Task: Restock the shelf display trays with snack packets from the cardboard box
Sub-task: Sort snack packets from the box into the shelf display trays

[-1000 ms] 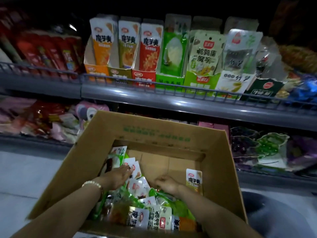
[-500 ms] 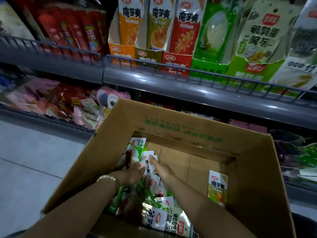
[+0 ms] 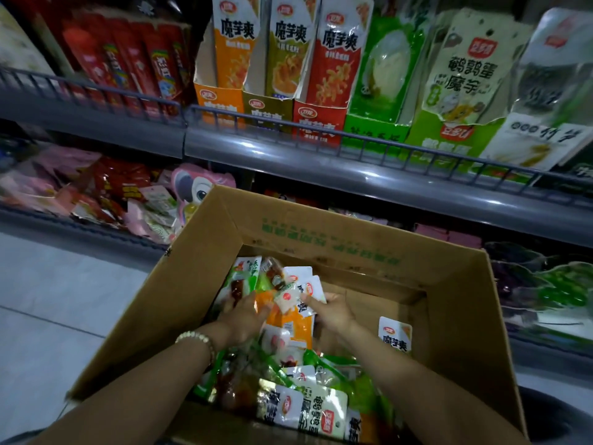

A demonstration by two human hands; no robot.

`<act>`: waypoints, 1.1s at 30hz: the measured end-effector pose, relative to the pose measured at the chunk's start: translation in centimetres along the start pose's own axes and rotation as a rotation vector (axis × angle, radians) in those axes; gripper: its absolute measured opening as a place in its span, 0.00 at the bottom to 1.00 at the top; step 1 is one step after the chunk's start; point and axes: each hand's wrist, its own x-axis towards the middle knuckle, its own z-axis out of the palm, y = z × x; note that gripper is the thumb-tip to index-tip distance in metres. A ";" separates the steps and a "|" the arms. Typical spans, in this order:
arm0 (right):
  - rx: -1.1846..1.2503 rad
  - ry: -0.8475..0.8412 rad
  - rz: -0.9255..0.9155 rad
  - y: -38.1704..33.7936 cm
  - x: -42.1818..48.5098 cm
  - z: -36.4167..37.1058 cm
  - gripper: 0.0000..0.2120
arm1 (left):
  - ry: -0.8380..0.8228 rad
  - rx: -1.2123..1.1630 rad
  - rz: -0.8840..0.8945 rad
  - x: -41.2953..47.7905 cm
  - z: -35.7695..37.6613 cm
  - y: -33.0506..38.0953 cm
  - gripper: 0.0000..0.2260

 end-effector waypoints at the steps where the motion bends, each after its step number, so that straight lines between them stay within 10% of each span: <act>1: -0.062 -0.036 -0.055 -0.9 -0.5 -1.5 0.11 | 0.015 0.006 0.041 -0.4 -0.4 0.6 0.37; 12: -0.483 -0.183 -0.443 -12.6 -11.1 -10.2 0.14 | 0.142 -0.152 0.631 -7.5 -4.6 11.0 0.40; 18: -0.270 -0.091 -0.551 -16.0 -15.6 -10.0 0.12 | -0.032 -0.822 0.517 -10.9 -5.6 13.2 0.21; 28: 0.031 -0.082 -0.502 -18.3 -19.2 -8.3 0.08 | -0.422 -0.763 0.443 -15.4 -6.7 13.1 0.19; 33: 0.145 0.018 -0.584 -18.7 -19.4 -6.6 0.17 | -0.055 -0.958 0.540 -16.4 -6.0 14.6 0.19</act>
